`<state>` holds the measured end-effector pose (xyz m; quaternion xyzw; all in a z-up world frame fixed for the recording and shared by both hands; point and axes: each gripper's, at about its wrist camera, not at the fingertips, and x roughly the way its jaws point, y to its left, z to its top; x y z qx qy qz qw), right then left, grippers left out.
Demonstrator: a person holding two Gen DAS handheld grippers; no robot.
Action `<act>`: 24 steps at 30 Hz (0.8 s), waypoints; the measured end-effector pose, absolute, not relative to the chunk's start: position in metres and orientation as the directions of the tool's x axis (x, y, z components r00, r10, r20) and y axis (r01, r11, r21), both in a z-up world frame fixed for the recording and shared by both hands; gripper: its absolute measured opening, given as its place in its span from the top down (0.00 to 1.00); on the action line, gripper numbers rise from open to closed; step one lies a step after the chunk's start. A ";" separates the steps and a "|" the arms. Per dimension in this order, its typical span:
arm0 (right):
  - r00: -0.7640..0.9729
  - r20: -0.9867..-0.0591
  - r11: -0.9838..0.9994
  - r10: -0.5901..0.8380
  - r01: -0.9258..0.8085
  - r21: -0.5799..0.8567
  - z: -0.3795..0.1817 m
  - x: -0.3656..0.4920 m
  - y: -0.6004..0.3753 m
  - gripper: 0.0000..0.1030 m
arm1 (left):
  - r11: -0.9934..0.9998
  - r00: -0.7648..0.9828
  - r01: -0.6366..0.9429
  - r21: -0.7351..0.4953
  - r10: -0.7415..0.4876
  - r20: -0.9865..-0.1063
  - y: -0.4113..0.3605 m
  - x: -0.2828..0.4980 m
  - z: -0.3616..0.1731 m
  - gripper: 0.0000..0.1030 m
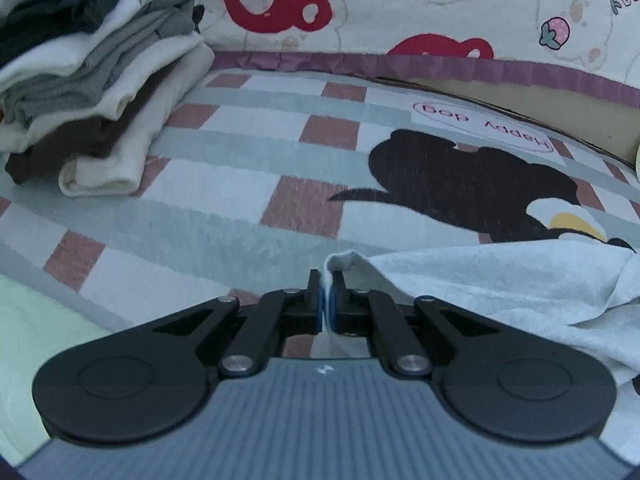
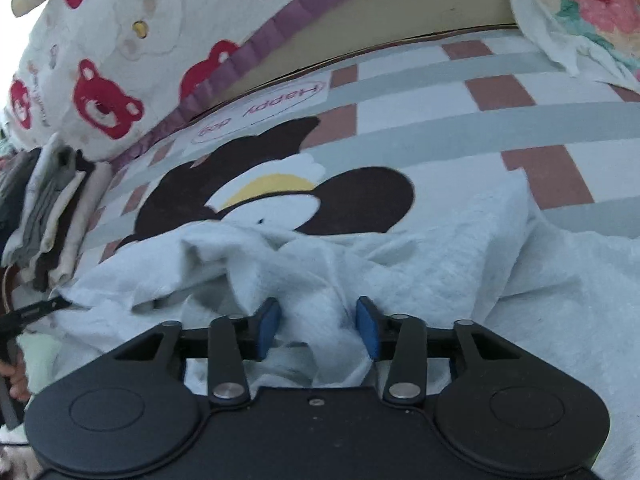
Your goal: Fold clothes
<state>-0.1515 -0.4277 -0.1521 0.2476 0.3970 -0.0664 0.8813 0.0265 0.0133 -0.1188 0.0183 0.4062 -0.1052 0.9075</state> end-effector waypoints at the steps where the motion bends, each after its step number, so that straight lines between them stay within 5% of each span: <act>1: 0.680 -0.732 0.889 0.050 0.304 0.343 -0.148 -0.152 -0.424 0.87 | 0.977 0.645 0.205 -0.053 -0.176 -0.744 0.014 0.027 -0.120 0.97; 4: 0.718 -0.695 0.942 -0.032 0.254 0.218 -0.125 -0.161 -0.406 0.92 | 0.977 0.644 0.205 -0.057 -0.179 -0.744 0.015 0.026 -0.121 0.97; 12: 0.563 -0.765 0.916 0.312 0.037 0.400 -0.133 -0.180 -0.380 0.94 | 0.975 0.621 0.210 -0.073 -0.191 -0.760 0.019 0.029 -0.127 0.97; 18: 0.637 -0.704 0.895 0.314 0.049 0.443 -0.115 -0.192 -0.394 0.87 | 0.975 0.619 0.208 -0.073 -0.189 -0.762 0.019 0.029 -0.127 0.97; 21: 0.681 -0.690 0.877 0.245 0.148 0.457 -0.110 -0.198 -0.417 0.71 | 0.976 0.618 0.206 -0.075 -0.189 -0.763 0.019 0.029 -0.128 0.97; 24: 0.678 -0.717 0.864 0.160 0.256 0.434 -0.112 -0.201 -0.435 0.65 | 0.975 0.615 0.207 -0.076 -0.189 -0.766 0.019 0.030 -0.129 0.97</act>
